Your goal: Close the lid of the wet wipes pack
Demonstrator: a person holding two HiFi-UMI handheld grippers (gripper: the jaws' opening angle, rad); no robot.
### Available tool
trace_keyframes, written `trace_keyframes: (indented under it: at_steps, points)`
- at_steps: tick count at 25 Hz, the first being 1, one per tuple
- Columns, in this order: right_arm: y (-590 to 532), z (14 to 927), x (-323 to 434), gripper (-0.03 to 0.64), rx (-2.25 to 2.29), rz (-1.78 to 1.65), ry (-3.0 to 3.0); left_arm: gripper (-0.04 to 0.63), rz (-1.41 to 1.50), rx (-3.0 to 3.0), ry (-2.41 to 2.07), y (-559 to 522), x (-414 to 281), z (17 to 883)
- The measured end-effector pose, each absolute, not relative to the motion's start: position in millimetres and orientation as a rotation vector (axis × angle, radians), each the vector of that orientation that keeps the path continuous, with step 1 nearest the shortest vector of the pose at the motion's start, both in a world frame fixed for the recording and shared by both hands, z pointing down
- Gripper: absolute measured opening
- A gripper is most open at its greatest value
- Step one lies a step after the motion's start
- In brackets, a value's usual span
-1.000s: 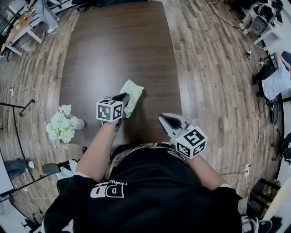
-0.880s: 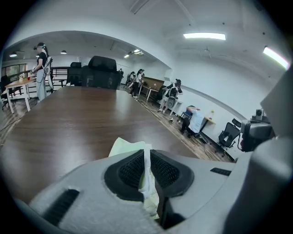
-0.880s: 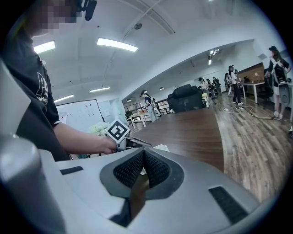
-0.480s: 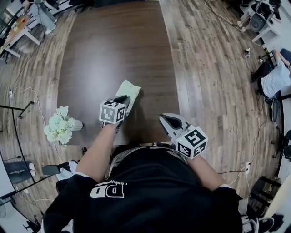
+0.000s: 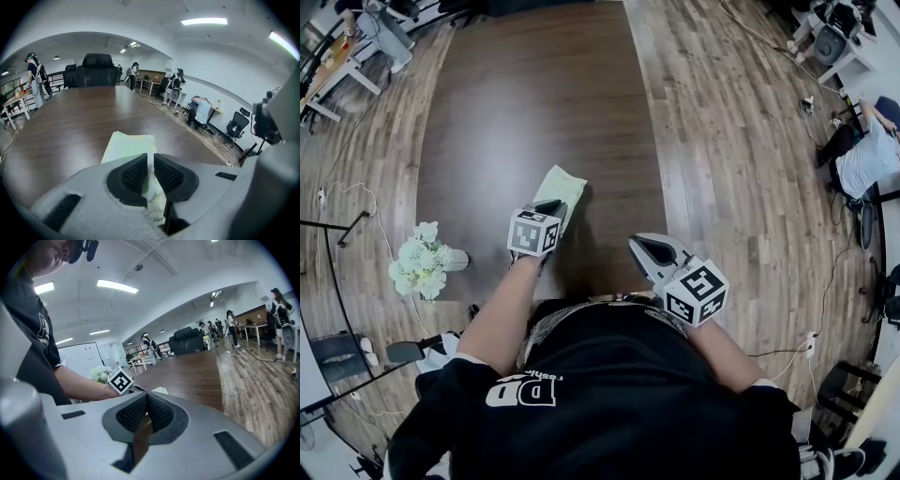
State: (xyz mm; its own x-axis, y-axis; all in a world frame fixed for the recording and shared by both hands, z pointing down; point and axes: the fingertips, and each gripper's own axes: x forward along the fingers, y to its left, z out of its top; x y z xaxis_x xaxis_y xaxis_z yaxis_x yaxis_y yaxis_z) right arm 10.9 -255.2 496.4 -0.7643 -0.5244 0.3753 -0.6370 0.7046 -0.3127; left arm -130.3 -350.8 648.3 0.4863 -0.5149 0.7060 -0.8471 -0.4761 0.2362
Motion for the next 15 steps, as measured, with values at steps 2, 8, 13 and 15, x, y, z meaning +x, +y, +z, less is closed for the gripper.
trace_keyframes:
  at_steps: [2,8,13,15]
  points:
    - [-254.9,497.1,11.2,0.005,0.92,0.628,-2.656,0.052,0.761,2.156,-1.121,-350.1,-130.3,650.0]
    - [-255.1,500.2,11.0,0.005,0.908,0.625,-2.659,0.051,0.825,2.164,-1.134,-350.3,-130.8,656.2]
    - [-254.0,500.6,13.2,0.005,0.892,0.625,-2.666,0.051,0.835,2.148,-1.131,-350.8,-129.9,658.1]
    - [-253.8,499.7,15.1,0.005,0.89,0.623,-2.669,0.044,0.827,2.137,-1.133,-351.5,-129.1,657.7]
